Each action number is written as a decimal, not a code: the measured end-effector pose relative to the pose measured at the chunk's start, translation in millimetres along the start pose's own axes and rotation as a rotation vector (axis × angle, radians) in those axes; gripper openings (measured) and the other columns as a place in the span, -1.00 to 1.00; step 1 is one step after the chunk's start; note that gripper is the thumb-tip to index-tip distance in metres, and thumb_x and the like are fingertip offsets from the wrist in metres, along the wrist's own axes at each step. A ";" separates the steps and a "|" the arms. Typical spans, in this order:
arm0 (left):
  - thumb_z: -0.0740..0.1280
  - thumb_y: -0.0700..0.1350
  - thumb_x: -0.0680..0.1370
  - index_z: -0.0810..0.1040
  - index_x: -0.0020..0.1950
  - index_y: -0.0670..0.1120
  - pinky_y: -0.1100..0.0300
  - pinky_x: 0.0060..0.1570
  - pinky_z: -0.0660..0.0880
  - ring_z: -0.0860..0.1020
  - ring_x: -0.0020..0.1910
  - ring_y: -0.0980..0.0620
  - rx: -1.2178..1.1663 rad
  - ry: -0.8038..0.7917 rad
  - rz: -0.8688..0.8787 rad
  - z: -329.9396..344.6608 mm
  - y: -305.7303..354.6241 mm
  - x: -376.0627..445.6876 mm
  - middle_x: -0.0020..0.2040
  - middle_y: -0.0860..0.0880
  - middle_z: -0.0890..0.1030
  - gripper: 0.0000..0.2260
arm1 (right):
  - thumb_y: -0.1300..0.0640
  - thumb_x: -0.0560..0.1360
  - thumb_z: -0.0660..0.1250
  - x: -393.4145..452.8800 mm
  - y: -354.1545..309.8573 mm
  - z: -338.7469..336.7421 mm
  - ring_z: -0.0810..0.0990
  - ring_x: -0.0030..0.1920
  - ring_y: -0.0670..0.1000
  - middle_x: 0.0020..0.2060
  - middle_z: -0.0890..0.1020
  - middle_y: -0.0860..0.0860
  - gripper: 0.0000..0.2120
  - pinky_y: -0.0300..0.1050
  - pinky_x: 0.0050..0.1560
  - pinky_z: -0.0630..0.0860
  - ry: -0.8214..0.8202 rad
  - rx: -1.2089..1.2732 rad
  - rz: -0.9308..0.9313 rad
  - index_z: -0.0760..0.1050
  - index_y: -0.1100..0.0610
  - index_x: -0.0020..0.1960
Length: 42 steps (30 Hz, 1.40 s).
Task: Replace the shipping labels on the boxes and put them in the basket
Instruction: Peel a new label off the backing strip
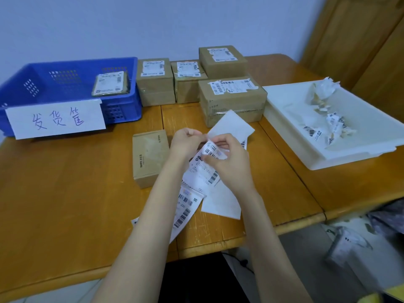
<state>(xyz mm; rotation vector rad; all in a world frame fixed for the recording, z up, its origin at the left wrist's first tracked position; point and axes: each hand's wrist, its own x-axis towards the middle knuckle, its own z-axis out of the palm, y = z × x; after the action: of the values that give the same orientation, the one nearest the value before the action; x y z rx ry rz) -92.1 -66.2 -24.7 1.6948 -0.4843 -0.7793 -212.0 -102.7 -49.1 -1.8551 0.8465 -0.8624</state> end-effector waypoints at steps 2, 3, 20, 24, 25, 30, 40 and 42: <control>0.41 -0.12 0.57 0.50 -0.06 -0.12 0.03 0.10 0.59 0.65 0.04 -0.14 -0.114 -0.056 -0.039 -1.6 2.1 -2.0 -0.08 -0.13 0.67 -0.88 | 0.23 0.40 0.50 3.2 -1.6 -1.2 0.56 0.00 -0.23 -0.04 0.62 -0.14 -0.73 -0.35 0.06 0.47 0.043 -0.011 -0.040 0.55 0.05 0.04; 0.41 -0.08 0.57 0.50 -0.05 -0.11 0.04 0.12 0.58 0.65 0.04 -0.12 -0.105 -0.068 -0.049 -2.2 2.9 -2.1 -0.05 -0.13 0.68 -0.86 | 0.25 0.41 0.48 4.7 -2.1 -1.6 0.58 -0.02 -0.19 -0.06 0.64 -0.13 -0.76 -0.27 0.06 0.52 0.063 -0.014 -0.059 0.56 0.05 0.03; 0.48 -0.34 0.46 0.37 -0.06 -0.07 0.21 -0.29 0.58 0.64 -0.25 -0.01 -0.127 0.068 -0.055 4.6 2.7 -5.7 -0.07 -0.18 0.66 -0.68 | 0.28 0.44 0.40 11.0 2.5 -5.0 0.54 -0.04 -0.16 -0.09 0.52 -0.12 -0.85 -0.22 0.08 0.45 0.080 -0.154 -0.143 0.63 0.05 -0.09; 0.48 -0.34 0.46 0.38 -0.03 -0.08 0.24 -0.32 0.59 0.65 -0.27 0.00 -0.106 0.062 -0.043 5.7 3.4 -6.6 -0.04 -0.18 0.67 -0.68 | 0.26 0.47 0.35 13.4 -0.6 -4.3 0.51 -0.09 -0.19 -0.07 0.53 -0.05 -0.91 -0.43 -0.06 0.39 0.043 -0.105 -0.078 0.58 0.10 -0.11; 0.48 -0.34 0.46 0.38 -0.03 -0.07 0.25 -0.33 0.59 0.65 -0.27 0.00 -0.100 0.062 -0.042 6.1 3.0 -6.6 -0.04 -0.19 0.66 -0.68 | 0.25 0.50 0.33 14.2 -1.3 -3.9 0.50 -0.09 -0.19 -0.05 0.52 -0.04 -0.92 -0.42 -0.07 0.39 0.016 -0.109 -0.050 0.57 0.10 -0.10; 0.47 -0.35 0.46 0.35 -0.05 -0.03 0.27 -0.33 0.57 0.64 -0.24 0.00 -0.073 0.043 -0.031 8.9 -1.9 -7.0 -0.01 -0.21 0.66 -0.65 | 0.20 0.56 0.26 18.6 -0.9 -4.2 0.48 -0.07 -0.15 -0.07 0.40 -0.11 -0.89 -0.12 0.11 0.47 -0.084 -0.125 0.062 0.50 0.04 -0.10; 0.52 -0.29 0.43 0.31 -0.09 0.00 0.21 -0.25 0.57 0.67 -0.05 -0.12 -0.041 0.123 0.010 12.6 -6.6 -3.2 0.06 -0.22 0.63 -0.61 | 0.19 0.58 0.24 15.1 5.7 -5.3 0.34 0.24 -0.01 0.06 0.34 -0.05 -0.89 0.02 0.34 0.28 -0.070 -0.197 -0.067 0.48 0.05 -0.10; 0.53 -0.25 0.42 0.32 -0.10 0.02 0.09 -0.11 0.63 0.67 0.00 -0.16 -0.016 0.143 0.015 13.4 -6.3 -3.1 0.06 -0.22 0.63 -0.61 | 0.18 0.58 0.26 14.6 7.4 -6.5 0.31 0.27 -0.02 0.08 0.34 -0.04 -0.91 -0.01 0.34 0.26 -0.057 -0.201 -0.097 0.51 0.09 -0.07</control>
<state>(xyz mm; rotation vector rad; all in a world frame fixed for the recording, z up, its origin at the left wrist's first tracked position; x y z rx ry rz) -104.3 -71.6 -31.7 1.7166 -0.3909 -0.6443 -211.2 -120.3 -50.4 -2.1010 0.8386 -0.8033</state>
